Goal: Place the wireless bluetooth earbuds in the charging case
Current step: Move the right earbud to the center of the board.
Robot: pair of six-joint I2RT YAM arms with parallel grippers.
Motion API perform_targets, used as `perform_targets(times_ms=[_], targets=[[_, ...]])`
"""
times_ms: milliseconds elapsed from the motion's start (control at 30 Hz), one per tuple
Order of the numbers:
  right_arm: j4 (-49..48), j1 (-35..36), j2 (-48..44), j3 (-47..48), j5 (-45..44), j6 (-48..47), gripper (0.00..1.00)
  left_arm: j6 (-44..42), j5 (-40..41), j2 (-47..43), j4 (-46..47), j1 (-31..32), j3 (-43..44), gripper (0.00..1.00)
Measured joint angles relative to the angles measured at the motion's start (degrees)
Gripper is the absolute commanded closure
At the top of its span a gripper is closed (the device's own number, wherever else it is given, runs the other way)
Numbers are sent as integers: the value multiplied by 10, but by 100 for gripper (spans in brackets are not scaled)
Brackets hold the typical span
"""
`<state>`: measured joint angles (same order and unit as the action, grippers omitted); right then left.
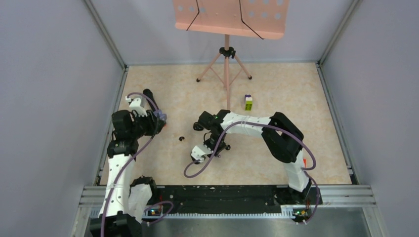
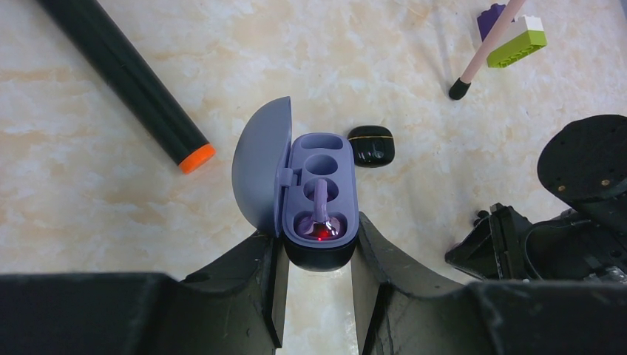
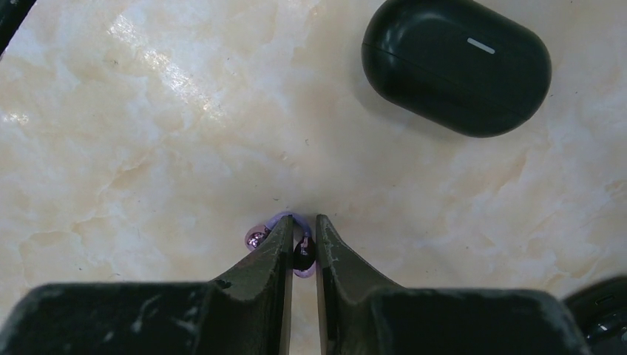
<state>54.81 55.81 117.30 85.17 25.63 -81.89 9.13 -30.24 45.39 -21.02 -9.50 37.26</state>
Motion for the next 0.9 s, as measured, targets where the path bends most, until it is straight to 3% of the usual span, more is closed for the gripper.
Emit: perform_targets(times_ms=[233,533,767,900], targets=[[-46,-1,-24,-38,-2,27,100,4,-7,8,0,-1,0,100],[-160,-43,-99,-130,-15,270,100,4,-64,44,22,-2,0,100],[-201,-64,-146,-136,-34,413,100,4,-82,63,37,-2,0,100],[-212,-72,-148,-139,-18,450,82,4,-87,63,39,-2,0,100]])
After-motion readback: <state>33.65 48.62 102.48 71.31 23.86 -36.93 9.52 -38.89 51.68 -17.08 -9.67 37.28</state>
